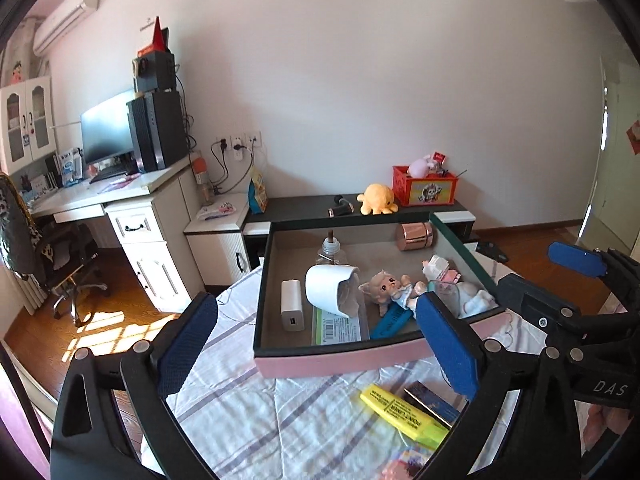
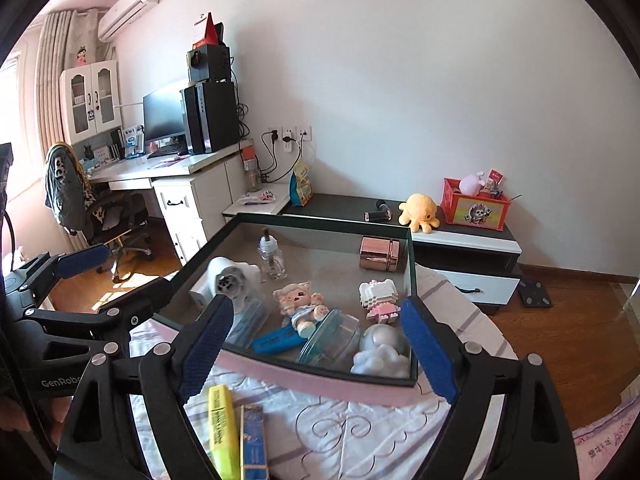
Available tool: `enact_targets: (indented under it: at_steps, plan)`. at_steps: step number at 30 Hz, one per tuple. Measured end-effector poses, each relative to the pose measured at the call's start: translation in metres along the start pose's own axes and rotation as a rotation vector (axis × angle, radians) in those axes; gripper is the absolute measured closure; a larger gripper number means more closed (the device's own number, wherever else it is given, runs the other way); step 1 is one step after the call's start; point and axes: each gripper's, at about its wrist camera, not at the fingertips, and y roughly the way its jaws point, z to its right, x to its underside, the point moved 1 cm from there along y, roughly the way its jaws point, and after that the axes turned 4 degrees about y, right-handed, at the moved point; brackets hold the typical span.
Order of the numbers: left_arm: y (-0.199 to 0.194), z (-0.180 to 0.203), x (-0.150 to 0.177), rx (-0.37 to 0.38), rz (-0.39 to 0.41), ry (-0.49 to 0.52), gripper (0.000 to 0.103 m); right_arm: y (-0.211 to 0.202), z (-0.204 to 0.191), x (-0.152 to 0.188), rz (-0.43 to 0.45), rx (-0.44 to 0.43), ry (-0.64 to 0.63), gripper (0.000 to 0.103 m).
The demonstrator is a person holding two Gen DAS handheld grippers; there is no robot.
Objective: Organize rigid objects
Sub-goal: 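Withdraw both tools from the pink box back over the bed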
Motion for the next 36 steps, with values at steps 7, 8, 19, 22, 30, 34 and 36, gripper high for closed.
enact_targets:
  at_steps: [7,8,19,22,30,34,36]
  plan:
    - [-0.115,0.003,0.015,-0.05,0.136,-0.011,0.0,-0.114,-0.036,0.016,0.139,0.01,-0.026,0.0]
    - [-0.129,0.003,0.019,-0.064,0.155,-0.016,0.0,-0.13,-0.041,0.02,0.173,0.022,-0.029,0.0]
    - [-0.242,0.003,0.049,-0.097,0.242,-0.035,0.0,-0.247,-0.072,0.056,0.303,0.077,-0.022,0.0]
    - [-0.264,0.005,0.054,-0.103,0.264,-0.036,0.0,-0.269,-0.077,0.064,0.33,0.084,-0.026,0.0]
    - [-0.299,0.011,0.057,-0.126,0.316,-0.031,0.0,-0.309,-0.085,0.073,0.377,0.083,-0.025,0.0]
    - [-0.309,0.012,0.058,-0.127,0.335,-0.033,0.0,-0.321,-0.089,0.075,0.395,0.086,-0.025,0.0]
    - [-0.312,0.012,0.057,-0.129,0.342,-0.034,0.0,-0.325,-0.09,0.075,0.402,0.086,-0.026,0.0]
